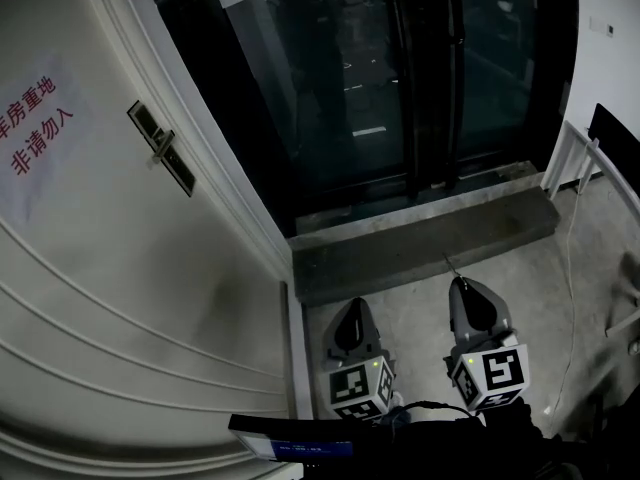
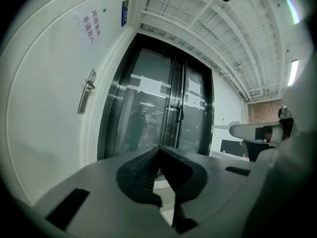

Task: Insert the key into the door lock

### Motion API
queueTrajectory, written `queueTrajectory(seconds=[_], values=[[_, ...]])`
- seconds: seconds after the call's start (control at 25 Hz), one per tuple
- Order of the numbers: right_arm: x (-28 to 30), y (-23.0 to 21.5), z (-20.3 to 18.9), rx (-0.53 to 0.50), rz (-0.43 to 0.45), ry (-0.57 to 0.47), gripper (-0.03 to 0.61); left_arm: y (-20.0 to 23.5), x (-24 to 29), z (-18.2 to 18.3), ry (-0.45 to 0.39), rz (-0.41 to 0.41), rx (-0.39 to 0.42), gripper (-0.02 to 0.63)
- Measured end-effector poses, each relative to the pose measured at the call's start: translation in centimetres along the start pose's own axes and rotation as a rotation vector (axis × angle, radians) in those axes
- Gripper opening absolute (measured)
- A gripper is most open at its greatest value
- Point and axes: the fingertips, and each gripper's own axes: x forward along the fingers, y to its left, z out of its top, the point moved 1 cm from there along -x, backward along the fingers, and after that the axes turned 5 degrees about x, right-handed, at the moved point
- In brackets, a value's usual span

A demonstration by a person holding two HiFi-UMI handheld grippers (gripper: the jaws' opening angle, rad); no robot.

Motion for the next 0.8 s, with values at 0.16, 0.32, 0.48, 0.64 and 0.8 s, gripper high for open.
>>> queueTrajectory(seconds=[0.16, 0.32, 0.48, 0.64, 0.8], values=[[3.0, 0.4, -0.2, -0.006, -0.014, -0.002, 0.012, 1.6, 2.7, -0.1, 0.01, -0.017, 0.002, 0.002], [4.9, 0.6, -1.3, 0.004, -0.022, 0.027, 0.012, 2.4, 4.6, -1.2, 0.045, -0.037, -0.009, 0.0], [6.8, 0.4, -1.5, -0.007, -0.014, 0.032, 0.012, 3.1, 6.4, -1.1, 0.052, -0.04, -0.01, 0.002], [9.0, 0.0, -1.8, 0.001, -0.003, 0.037, 0.012, 3.9, 8.1, -1.3, 0.052, -0.024, -0.005, 0.002], [12.6, -0.6, -1.9, -0.008, 0.038, 0.037, 0.012, 5.3, 10.7, -1.2, 0.059, 0.028, -0.02, 0.002]])
